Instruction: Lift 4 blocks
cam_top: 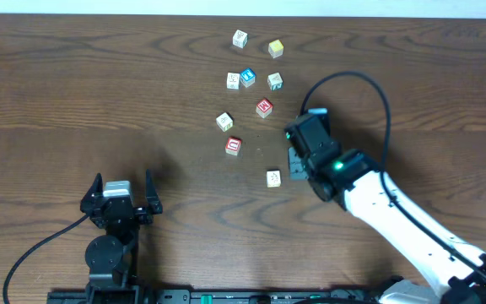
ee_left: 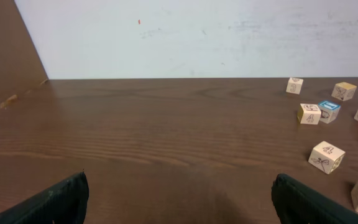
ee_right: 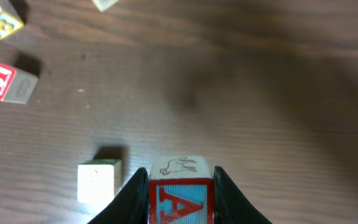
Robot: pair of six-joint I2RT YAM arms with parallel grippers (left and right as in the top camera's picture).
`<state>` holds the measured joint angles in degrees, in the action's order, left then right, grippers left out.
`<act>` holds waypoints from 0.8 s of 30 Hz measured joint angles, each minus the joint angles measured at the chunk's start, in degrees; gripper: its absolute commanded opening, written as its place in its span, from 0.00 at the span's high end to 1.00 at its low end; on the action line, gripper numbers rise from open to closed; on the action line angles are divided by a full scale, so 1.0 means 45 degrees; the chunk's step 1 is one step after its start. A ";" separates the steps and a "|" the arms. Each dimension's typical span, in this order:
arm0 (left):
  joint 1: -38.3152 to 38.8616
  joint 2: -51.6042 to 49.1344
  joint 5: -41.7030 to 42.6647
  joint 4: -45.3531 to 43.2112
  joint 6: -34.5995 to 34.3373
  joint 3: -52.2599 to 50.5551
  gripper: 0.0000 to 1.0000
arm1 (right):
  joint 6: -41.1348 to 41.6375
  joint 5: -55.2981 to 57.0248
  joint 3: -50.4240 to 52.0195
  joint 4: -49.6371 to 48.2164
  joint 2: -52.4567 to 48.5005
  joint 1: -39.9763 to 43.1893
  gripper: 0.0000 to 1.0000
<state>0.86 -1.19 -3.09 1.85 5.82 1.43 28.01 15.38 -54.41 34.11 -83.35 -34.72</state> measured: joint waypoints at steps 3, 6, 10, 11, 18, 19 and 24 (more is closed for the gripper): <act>0.0000 0.0000 0.0000 0.0000 0.0000 0.0000 0.06 | 0.0529 -0.0107 0.0617 -0.0670 -0.0005 -0.0228 0.83; 0.0000 0.0000 -0.0005 0.0000 0.0000 0.0000 0.06 | 0.1005 -0.0180 0.1185 -0.1229 -0.0005 -0.0466 0.81; 0.0000 0.0000 -0.0005 0.0000 0.0000 0.0000 0.06 | 0.1409 -0.0301 0.1685 -0.1569 -0.0005 -0.0680 0.80; 0.0000 0.0000 -0.0005 -0.0005 0.0000 0.0000 0.06 | 0.1496 -0.0325 0.1753 -0.1598 -0.0005 -0.0685 0.80; 0.0000 0.0000 -0.0005 -0.0005 0.0000 0.0000 0.06 | 0.1831 -0.0418 0.1792 -0.1831 -0.0131 -0.0996 0.79; 0.0000 0.0000 -0.0005 -0.0005 0.0000 0.0000 0.06 | 0.1870 -0.0442 0.1792 -0.1909 -0.0238 -0.0996 0.79; 0.0000 0.0000 -0.0005 -0.0005 0.0000 0.0000 0.06 | 0.1933 -0.0544 0.1797 -0.2487 -0.1103 -0.0996 0.79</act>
<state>0.86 -1.19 -3.11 1.83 5.82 1.43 36.71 12.93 -46.33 22.92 -88.31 -39.20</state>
